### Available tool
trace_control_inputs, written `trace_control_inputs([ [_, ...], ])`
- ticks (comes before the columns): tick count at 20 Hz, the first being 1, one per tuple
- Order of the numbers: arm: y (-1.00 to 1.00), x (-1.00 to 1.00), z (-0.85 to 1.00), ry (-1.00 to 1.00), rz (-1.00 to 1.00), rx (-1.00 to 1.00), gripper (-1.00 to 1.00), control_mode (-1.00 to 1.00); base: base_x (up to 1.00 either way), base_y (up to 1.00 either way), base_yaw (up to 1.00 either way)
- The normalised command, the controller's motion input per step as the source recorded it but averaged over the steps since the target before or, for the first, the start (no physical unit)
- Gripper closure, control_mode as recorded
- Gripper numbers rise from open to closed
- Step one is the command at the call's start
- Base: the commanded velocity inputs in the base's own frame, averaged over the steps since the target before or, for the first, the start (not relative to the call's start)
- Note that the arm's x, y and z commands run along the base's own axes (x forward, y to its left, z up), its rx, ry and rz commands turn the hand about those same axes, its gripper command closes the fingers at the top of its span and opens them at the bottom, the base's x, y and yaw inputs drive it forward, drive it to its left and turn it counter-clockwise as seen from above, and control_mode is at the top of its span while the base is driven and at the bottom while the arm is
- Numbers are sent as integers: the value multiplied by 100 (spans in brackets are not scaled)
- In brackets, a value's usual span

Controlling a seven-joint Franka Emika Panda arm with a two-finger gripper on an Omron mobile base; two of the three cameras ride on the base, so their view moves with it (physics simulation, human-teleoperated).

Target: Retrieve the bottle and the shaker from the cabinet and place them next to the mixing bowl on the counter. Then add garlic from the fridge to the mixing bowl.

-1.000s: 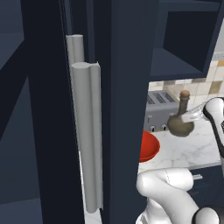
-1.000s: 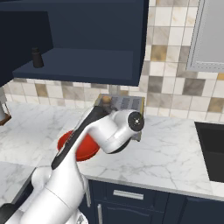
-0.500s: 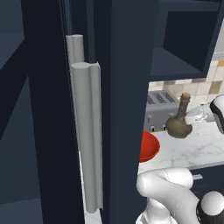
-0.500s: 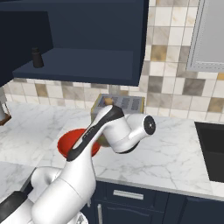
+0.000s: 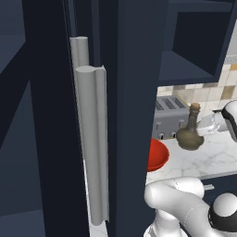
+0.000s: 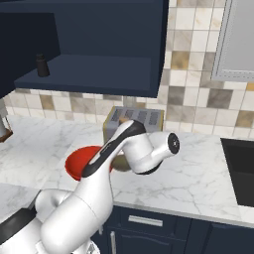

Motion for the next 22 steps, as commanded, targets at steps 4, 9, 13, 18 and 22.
trace_control_inputs([
  [4,0,0,-46,0,0,-1,100,-100,0,0,0],
  [9,0,-2,-49,0,0,0,100,-100,0,0,0],
  [13,0,0,-23,0,0,-1,100,-100,0,0,0],
  [18,0,3,-5,0,0,0,100,-100,0,0,0],
  [22,-4,23,0,0,0,0,100,-100,0,0,0],
])
